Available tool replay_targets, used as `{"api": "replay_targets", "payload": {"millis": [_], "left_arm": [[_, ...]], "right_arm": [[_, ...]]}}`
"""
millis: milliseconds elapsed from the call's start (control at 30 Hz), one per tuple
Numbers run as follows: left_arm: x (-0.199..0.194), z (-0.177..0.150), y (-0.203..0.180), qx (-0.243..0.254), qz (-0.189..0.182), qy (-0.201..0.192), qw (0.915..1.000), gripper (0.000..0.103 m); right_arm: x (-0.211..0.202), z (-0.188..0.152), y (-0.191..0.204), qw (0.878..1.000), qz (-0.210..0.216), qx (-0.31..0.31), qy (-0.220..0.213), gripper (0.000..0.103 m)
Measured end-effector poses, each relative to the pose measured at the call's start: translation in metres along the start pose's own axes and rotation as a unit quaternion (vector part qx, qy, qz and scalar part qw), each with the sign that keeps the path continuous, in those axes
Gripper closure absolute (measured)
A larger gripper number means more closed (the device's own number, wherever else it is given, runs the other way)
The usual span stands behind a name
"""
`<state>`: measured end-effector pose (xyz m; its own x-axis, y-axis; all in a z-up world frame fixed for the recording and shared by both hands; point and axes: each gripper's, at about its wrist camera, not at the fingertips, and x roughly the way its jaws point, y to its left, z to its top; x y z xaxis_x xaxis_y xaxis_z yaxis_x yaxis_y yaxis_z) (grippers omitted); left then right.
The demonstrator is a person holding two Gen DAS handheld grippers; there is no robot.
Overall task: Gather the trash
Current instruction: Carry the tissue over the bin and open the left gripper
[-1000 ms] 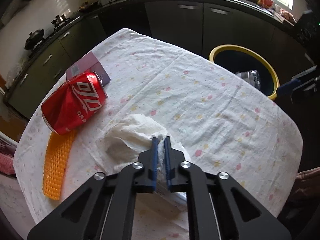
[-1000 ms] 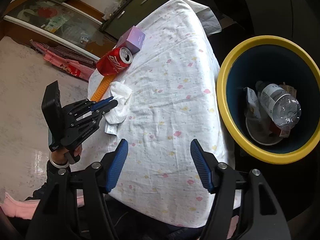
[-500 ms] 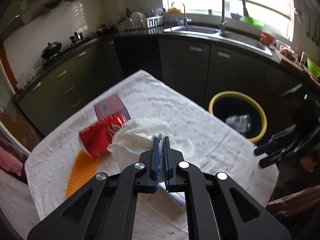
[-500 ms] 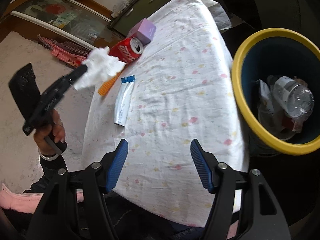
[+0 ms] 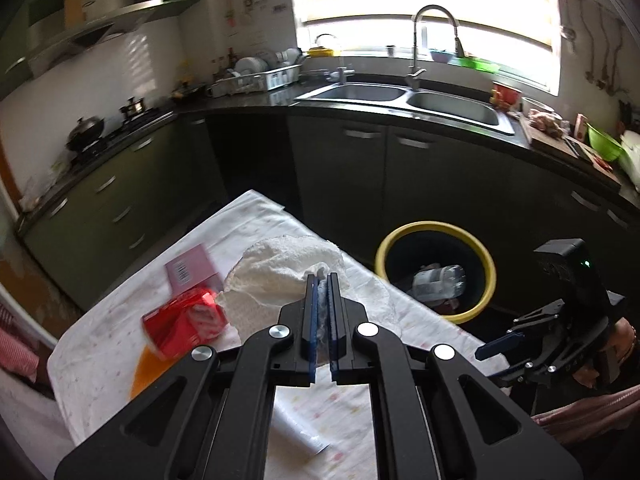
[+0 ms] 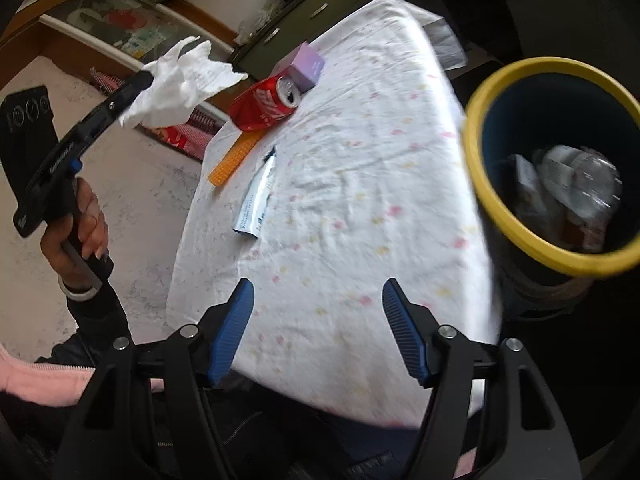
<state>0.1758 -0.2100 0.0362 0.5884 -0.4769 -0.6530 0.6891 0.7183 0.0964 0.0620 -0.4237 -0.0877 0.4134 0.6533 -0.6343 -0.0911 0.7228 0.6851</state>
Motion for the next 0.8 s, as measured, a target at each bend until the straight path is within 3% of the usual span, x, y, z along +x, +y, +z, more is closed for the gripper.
{"api": "replay_targets", "payload": {"millis": [167, 400, 567, 800], "left_arm": [[0.032, 0.021, -0.037, 0.023, -0.044, 0.005, 0.9988, 0.098], [0.115, 0.048, -0.100, 0.044, -0.099, 0.045, 0.9931, 0.098], [0.181, 0.052, -0.135, 0.039, -0.123, 0.099, 0.9866, 0.098], [0.246, 0.050, -0.157, 0.018, -0.121, 0.148, 0.9813, 0.096]], "right_arm": [[-0.033, -0.022, -0.012, 0.999, -0.015, 0.015, -0.041, 0.034], [-0.061, -0.040, -0.041, 0.995, -0.038, 0.055, -0.071, 0.032], [-0.072, -0.046, -0.058, 0.993, -0.043, 0.071, -0.080, 0.032], [-0.084, -0.050, -0.070, 0.991, -0.044, 0.084, -0.092, 0.031]]}}
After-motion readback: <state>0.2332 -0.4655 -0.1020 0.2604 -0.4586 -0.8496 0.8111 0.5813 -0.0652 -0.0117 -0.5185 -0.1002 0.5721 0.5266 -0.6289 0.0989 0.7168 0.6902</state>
